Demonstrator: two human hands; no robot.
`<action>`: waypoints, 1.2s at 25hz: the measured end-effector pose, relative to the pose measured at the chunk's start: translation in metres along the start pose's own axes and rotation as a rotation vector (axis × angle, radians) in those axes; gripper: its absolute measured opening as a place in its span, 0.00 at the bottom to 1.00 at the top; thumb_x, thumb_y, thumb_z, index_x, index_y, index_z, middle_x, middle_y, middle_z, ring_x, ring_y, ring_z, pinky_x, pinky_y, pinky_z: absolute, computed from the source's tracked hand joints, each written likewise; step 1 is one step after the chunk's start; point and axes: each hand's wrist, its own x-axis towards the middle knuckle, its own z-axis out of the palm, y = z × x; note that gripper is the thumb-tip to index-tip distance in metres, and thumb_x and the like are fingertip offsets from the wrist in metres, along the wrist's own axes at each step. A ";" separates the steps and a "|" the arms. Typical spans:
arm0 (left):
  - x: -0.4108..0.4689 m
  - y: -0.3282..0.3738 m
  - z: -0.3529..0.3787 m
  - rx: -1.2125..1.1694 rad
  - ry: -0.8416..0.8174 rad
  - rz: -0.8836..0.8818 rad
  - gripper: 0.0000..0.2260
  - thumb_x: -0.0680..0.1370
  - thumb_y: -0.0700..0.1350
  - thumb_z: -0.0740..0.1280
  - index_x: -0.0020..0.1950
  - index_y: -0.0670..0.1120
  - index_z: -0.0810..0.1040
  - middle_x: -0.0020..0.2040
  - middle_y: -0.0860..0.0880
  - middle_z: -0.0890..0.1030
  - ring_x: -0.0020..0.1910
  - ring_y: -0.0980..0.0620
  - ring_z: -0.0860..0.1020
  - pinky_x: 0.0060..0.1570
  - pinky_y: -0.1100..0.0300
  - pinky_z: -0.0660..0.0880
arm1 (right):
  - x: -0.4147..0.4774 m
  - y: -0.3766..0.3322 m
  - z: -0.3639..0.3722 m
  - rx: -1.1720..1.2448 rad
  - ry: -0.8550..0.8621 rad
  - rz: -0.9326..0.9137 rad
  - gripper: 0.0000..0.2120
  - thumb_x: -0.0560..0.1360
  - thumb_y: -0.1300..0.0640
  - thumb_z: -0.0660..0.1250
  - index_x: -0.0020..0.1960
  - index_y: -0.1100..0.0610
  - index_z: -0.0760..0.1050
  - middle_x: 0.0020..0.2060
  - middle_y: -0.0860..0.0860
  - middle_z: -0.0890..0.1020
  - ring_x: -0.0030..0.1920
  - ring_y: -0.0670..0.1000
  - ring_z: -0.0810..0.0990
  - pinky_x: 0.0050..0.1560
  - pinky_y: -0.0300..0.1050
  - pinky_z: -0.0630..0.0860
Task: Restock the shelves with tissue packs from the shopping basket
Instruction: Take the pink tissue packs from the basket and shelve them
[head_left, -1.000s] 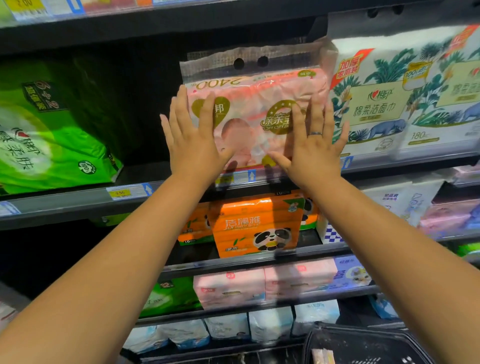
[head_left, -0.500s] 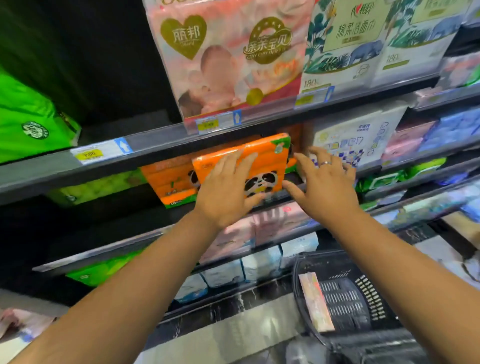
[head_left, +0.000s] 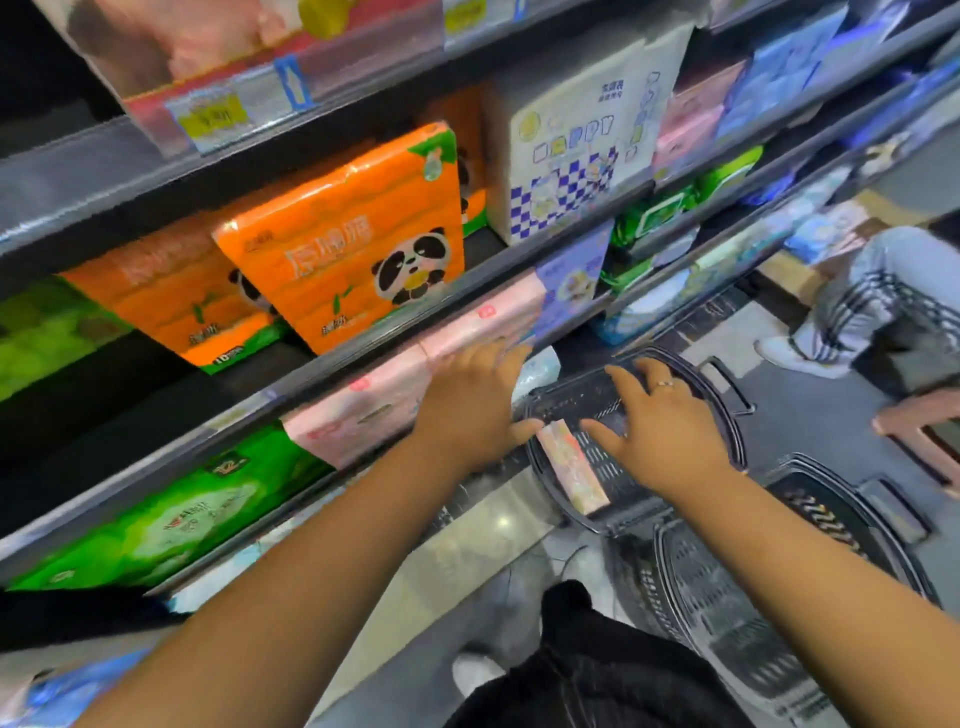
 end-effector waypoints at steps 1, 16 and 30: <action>0.005 0.006 0.008 0.010 -0.021 0.019 0.39 0.72 0.62 0.68 0.77 0.49 0.58 0.74 0.44 0.64 0.71 0.42 0.64 0.69 0.48 0.63 | -0.001 0.008 0.006 0.003 -0.034 0.024 0.35 0.73 0.36 0.64 0.74 0.54 0.65 0.70 0.61 0.67 0.61 0.66 0.73 0.53 0.59 0.74; 0.120 0.050 0.163 0.039 -0.417 0.066 0.37 0.76 0.60 0.64 0.79 0.48 0.52 0.78 0.43 0.54 0.77 0.42 0.53 0.75 0.49 0.53 | 0.049 0.121 0.114 0.133 -0.487 0.190 0.41 0.75 0.31 0.56 0.78 0.51 0.47 0.74 0.60 0.57 0.69 0.64 0.63 0.67 0.56 0.65; 0.246 -0.026 0.430 0.230 -0.773 0.394 0.35 0.77 0.55 0.66 0.78 0.50 0.53 0.78 0.42 0.54 0.76 0.41 0.53 0.74 0.50 0.51 | 0.122 0.159 0.378 0.366 -0.619 0.558 0.43 0.74 0.36 0.64 0.78 0.53 0.48 0.75 0.59 0.56 0.70 0.65 0.62 0.68 0.56 0.62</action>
